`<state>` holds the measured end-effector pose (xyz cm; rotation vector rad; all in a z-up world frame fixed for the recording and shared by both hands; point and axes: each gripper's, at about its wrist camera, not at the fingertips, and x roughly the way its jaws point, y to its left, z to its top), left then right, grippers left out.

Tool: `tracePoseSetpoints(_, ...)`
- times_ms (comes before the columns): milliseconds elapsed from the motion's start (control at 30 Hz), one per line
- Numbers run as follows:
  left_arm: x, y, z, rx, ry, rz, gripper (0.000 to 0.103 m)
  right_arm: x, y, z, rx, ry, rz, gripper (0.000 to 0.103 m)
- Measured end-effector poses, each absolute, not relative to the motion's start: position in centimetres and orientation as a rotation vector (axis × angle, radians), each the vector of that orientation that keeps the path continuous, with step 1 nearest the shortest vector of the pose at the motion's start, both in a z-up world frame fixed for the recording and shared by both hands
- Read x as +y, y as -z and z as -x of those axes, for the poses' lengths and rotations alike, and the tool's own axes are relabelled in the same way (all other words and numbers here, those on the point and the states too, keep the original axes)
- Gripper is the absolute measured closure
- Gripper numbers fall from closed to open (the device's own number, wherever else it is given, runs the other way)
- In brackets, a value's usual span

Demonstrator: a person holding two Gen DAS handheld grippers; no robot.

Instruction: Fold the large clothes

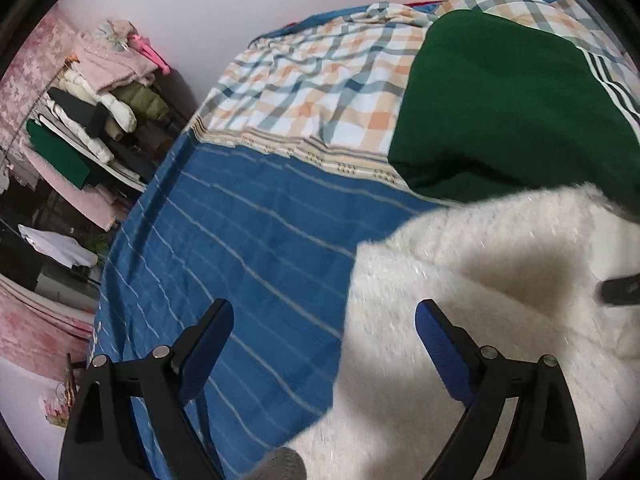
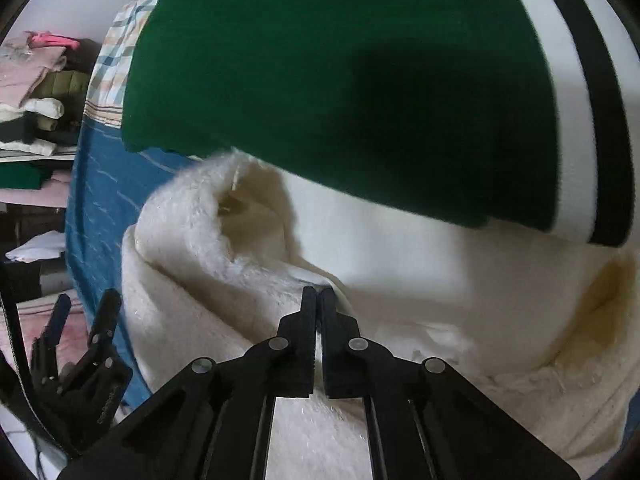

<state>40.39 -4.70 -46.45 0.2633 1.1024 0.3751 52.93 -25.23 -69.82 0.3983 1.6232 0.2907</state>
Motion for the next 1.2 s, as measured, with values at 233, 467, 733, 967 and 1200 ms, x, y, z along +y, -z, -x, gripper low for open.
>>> tracePoseSetpoints(233,-6.9,45.7,-32.7,1.187,-0.272,-0.246,0.009,-38.0,58.9,-41.6,1.436,-0.079,-0.487,0.049)
tracePoseSetpoints(467,-11.5,50.5,-24.2,1.352,-0.152,-0.305,0.009,-46.5,59.5,-26.0,1.601,0.206,-0.414,0.049)
tracePoseSetpoints(733,-14.7,54.8,-22.4,1.336,-0.222,-0.388,0.009,-45.7,67.0,-26.5,1.660,0.077,-0.355,0.083)
tracePoseSetpoints(967,-15.6,55.4,-21.5,1.274,-0.385,-0.392,0.000,-55.0,69.6,-22.5,1.582,0.189,-0.678,0.085)
tracePoseSetpoints(1200,-15.2,54.8,-20.5,1.267,-0.513,-0.264,0.000,-58.9,64.5,-23.1,1.608,0.028,-0.765,0.063)
